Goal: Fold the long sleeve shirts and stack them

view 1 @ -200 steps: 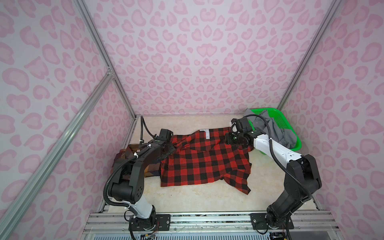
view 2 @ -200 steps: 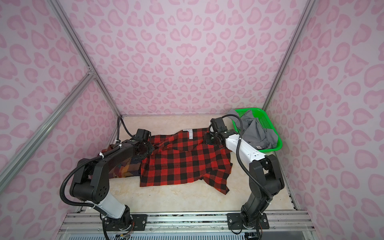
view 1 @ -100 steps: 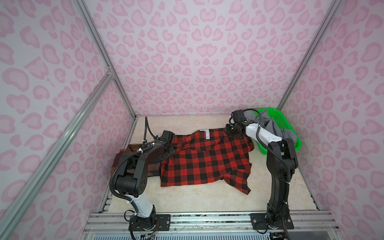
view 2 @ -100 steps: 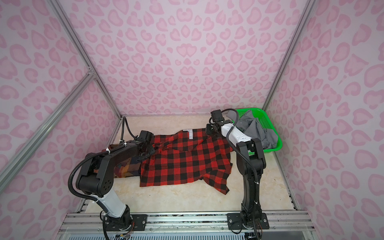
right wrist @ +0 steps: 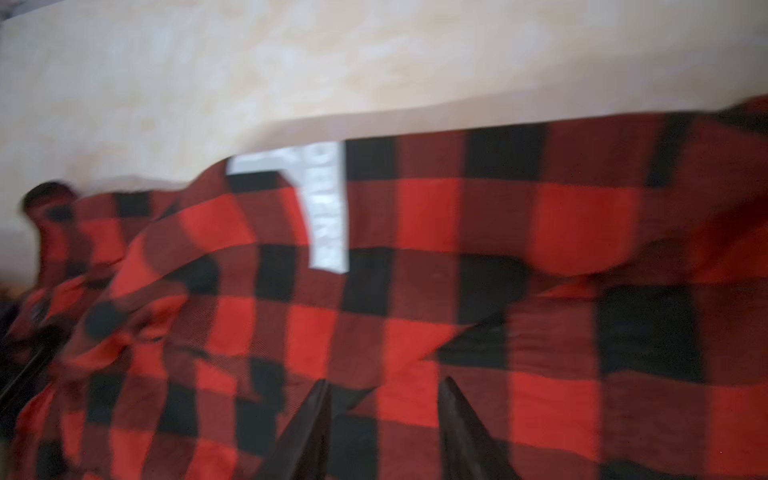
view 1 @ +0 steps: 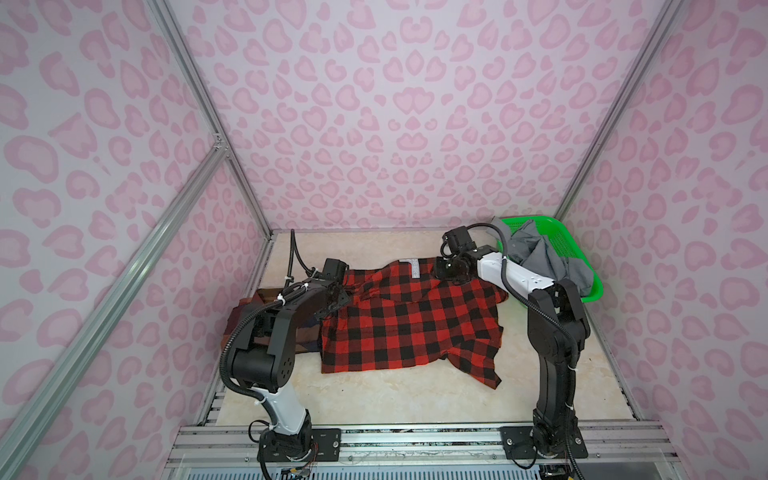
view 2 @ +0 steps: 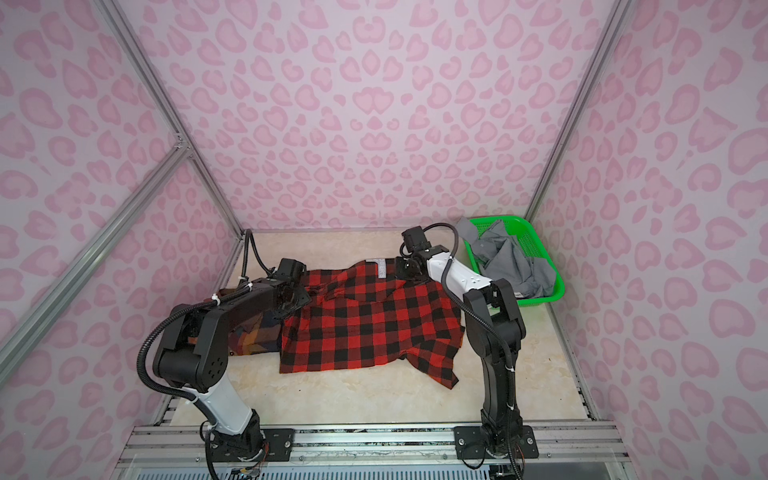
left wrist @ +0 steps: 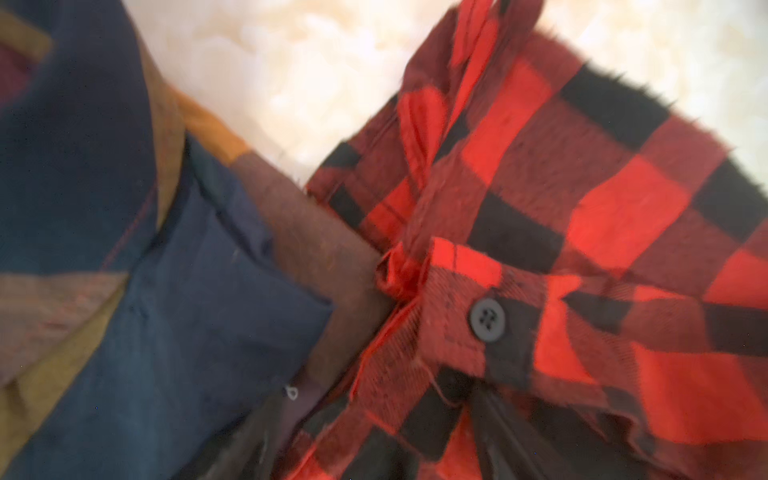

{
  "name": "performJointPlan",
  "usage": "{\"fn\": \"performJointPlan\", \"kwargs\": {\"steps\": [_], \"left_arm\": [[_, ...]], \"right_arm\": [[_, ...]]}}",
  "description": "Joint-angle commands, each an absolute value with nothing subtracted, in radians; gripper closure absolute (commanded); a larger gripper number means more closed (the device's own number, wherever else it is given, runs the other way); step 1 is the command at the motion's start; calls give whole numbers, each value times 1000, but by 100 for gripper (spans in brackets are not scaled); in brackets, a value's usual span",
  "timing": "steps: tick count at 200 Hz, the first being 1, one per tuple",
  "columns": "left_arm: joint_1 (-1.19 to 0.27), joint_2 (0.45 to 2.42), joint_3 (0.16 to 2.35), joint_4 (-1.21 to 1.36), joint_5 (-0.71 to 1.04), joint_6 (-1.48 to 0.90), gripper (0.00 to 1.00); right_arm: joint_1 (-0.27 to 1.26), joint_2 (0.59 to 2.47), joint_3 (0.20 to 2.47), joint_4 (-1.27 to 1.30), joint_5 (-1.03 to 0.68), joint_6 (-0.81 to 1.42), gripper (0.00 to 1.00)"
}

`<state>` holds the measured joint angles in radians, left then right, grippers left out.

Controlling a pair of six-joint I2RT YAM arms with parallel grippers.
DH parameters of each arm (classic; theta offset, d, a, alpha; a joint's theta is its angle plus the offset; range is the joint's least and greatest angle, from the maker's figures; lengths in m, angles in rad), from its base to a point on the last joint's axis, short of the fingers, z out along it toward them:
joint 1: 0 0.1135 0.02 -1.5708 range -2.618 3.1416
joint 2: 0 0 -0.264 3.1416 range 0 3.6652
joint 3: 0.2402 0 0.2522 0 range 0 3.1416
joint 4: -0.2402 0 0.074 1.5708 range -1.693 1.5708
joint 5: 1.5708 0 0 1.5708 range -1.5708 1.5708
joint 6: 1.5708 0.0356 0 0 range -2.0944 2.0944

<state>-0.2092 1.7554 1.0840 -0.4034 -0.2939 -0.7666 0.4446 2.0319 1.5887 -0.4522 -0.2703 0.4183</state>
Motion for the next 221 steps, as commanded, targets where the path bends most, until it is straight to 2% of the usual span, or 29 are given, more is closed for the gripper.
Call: {"fn": "performJointPlan", "kwargs": {"steps": [1, 39, 73, 114, 157, 204, 212, 221], "left_arm": [[-206, 1764, 1124, -412, -319, -752, 27], [-198, 1828, 1159, -419, -320, -754, 27], [-192, 1865, 1169, -421, -324, -751, 27], [-180, 1885, 1151, -406, -323, -744, 27], [-179, 1886, 1177, -410, -292, -734, 25], [-234, 1797, 1197, -425, -203, -732, 11], [-249, 1779, 1198, -432, -195, -731, 0], [-261, 1758, 1202, -436, -184, -733, 2]], "right_arm": [[487, 2049, 1553, -363, -371, 465, 56], [524, 2169, 1586, -349, -402, 495, 56], [512, 2189, 1524, -355, -329, 506, 57], [445, 2111, 1341, -322, -286, 527, 57], [448, 1994, 1287, -356, -282, 503, 56], [446, 1730, 1170, -410, -181, 503, 45], [436, 1691, 1150, -422, -166, 501, 44], [427, 1659, 1127, -438, -166, 490, 43]]}}
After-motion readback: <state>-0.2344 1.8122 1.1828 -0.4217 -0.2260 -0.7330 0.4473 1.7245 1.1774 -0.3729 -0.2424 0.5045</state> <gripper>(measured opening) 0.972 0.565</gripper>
